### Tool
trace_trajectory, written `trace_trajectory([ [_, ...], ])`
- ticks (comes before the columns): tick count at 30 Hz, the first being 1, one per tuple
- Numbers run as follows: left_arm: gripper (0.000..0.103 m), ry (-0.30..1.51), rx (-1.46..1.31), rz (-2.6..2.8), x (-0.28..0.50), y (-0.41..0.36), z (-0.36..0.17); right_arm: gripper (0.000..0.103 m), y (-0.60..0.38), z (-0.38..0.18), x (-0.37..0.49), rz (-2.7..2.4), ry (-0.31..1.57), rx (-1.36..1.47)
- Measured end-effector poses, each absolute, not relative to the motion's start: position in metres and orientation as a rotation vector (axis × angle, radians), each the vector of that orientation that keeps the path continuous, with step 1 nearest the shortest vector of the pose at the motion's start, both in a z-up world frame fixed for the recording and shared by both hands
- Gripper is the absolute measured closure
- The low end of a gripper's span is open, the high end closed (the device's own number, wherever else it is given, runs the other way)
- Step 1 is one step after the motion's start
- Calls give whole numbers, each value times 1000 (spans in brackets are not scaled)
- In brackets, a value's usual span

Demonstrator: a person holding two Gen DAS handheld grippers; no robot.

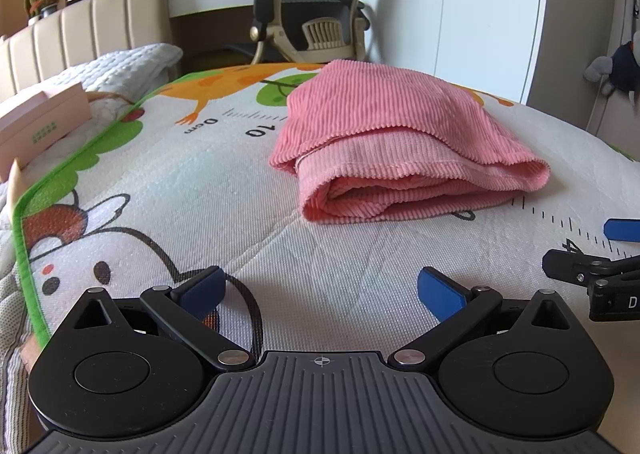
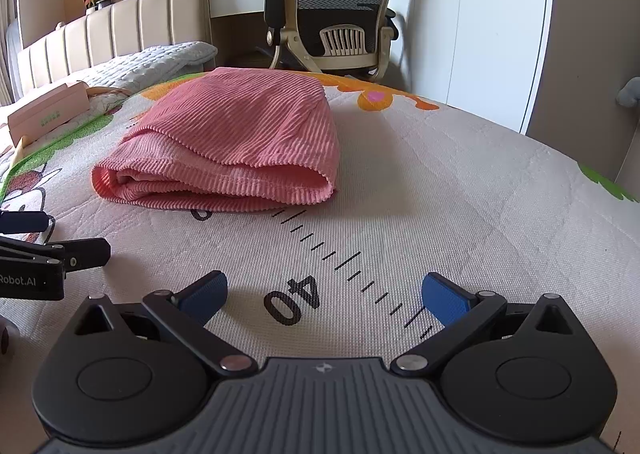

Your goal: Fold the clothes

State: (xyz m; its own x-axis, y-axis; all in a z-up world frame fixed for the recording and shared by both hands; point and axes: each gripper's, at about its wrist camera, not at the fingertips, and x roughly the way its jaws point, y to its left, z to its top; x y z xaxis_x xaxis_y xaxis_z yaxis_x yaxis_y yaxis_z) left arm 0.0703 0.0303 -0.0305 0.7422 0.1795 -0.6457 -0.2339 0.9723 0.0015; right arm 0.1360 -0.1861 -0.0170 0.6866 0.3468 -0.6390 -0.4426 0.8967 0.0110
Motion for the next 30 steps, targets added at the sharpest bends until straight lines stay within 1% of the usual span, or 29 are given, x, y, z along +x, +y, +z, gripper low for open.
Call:
trace_trajectory([
  [30,0,693,-102,220,69,33,-30,0,-186,-17,135,443,683,-148],
])
